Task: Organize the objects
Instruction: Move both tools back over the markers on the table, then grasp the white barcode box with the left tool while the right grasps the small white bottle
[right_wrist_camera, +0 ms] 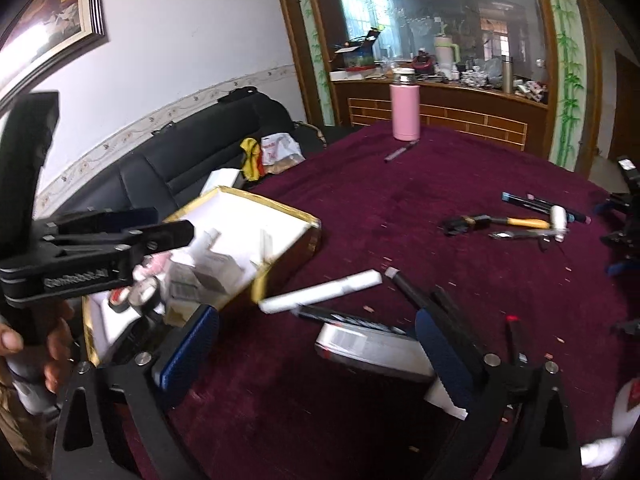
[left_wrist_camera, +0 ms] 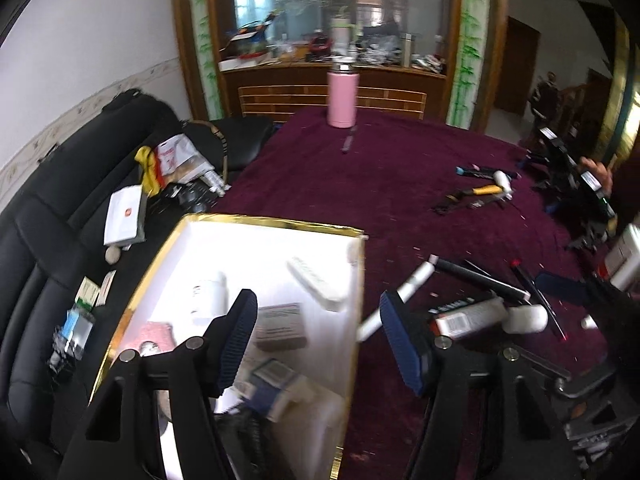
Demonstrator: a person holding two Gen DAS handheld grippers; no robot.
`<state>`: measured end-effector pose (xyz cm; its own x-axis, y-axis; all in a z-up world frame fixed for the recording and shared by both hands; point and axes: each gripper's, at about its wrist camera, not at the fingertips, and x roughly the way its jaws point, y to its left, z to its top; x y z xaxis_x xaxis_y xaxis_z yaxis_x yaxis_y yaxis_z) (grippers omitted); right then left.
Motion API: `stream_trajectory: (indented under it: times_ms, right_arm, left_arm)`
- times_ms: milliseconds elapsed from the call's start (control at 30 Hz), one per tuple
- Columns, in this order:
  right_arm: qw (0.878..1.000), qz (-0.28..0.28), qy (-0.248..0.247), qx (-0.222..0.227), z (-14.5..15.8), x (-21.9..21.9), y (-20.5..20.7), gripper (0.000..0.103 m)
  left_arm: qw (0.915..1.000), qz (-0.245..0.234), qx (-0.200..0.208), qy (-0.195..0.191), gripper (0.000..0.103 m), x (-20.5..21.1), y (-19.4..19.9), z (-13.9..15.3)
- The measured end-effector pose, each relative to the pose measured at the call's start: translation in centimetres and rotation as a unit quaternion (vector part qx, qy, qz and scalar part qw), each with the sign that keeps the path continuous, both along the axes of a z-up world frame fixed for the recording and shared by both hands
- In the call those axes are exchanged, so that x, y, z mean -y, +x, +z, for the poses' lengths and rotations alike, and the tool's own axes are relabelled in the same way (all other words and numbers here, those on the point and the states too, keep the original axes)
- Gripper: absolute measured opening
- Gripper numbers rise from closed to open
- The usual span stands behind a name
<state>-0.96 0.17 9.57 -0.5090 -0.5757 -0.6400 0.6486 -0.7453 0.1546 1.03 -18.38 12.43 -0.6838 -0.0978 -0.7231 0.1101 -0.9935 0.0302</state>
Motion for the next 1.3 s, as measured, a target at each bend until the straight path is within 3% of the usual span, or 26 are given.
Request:
stream_trajectory:
  times_ms: [333, 533, 733, 967, 1067, 1200, 1300]
  right_arm:
    - [0.997, -0.056, -0.019, 0.042, -2.7, -5.7, -2.9, 0.102]
    - [0.996, -0.055, -0.036, 0.054, -3.1, -6.5, -3.4, 0.102]
    - [0.994, -0.061, -0.019, 0.084, -3.2, -7.9, -4.3, 0.102]
    - [0.99, -0.098, -0.026, 0.094, -3.2, -10.2, -5.3, 0.102]
    - [0.989, -0.104, -0.028, 0.097, -3.3, -10.6, -5.5, 0.102]
    - [0.989, -0.104, -0.031, 0.1, -3.3, -10.7, -5.7, 0.102]
    - [0.988, -0.108, -0.029, 0.102, -3.5, -10.8, -5.8, 0.102]
  left_arm:
    - [0.9985, -0.046, 0.029, 0.006, 0.064, -5.7, -0.9, -1.8]
    - [0.9967, -0.069, 0.042, -0.003, 0.064, -8.2, -1.7, -3.0]
    - [0.9953, -0.082, 0.05, 0.003, 0.064, -9.7, -2.5, -4.1]
    - [0.9923, -0.105, 0.062, -0.025, 0.064, -11.1, -3.0, -5.5]
    - [0.9883, -0.135, 0.062, -0.034, 0.064, -11.8, -3.3, -6.0]
    - [0.9762, -0.183, 0.063, -0.096, 0.064, -13.5, -4.3, -7.0]
    - [0.9674, -0.215, 0.079, -0.109, 0.064, -14.2, -5.4, -7.8]
